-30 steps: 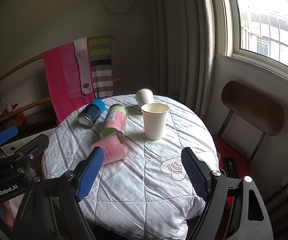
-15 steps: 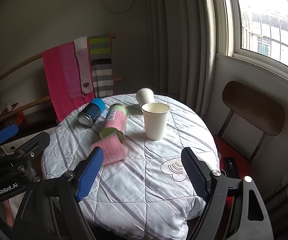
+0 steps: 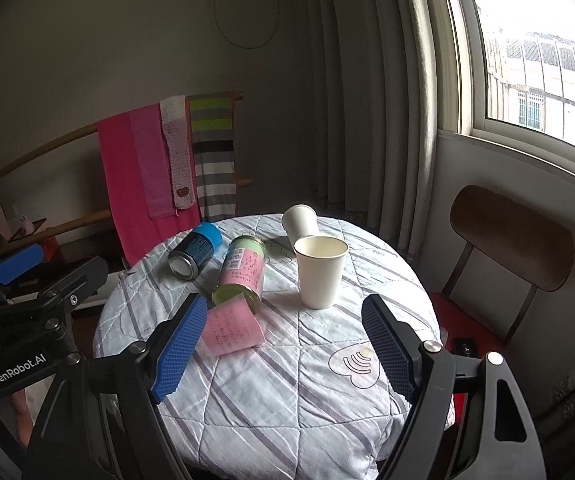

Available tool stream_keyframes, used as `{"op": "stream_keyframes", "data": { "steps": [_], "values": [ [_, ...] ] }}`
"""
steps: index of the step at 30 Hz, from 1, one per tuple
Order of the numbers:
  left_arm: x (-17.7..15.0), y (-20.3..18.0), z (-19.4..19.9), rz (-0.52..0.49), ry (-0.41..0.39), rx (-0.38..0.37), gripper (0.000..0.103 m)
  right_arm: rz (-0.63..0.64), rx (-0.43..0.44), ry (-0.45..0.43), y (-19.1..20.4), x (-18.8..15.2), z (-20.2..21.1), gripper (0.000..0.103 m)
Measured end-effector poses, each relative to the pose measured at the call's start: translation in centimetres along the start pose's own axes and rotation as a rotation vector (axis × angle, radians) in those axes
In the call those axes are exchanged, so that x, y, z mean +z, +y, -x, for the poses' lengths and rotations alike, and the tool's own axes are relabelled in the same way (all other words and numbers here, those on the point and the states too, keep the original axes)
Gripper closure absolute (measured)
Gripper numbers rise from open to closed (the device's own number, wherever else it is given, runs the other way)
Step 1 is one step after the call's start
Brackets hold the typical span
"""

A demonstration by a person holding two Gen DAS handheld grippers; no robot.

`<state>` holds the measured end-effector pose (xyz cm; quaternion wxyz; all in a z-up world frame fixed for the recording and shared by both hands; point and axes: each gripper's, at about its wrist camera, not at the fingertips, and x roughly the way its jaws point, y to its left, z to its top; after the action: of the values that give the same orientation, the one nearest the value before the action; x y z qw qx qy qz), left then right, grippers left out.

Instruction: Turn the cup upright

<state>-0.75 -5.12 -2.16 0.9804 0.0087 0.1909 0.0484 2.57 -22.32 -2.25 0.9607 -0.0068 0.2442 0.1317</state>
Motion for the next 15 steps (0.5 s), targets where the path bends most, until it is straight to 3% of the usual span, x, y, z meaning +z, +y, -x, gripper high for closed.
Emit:
{"op": "stream_keyframes", "data": {
  "steps": [5, 15],
  "values": [
    [-0.01, -0.16, 0.09, -0.004, -0.001, -0.014, 0.004, -0.001, -0.004, -0.082, 0.17, -0.07, 0.84, 0.022],
    [0.08, -0.15, 0.23, -0.002, 0.001, -0.02, 0.004, -0.007, -0.021, -0.077, -0.01, 0.19, 0.49, 0.022]
  ]
}}
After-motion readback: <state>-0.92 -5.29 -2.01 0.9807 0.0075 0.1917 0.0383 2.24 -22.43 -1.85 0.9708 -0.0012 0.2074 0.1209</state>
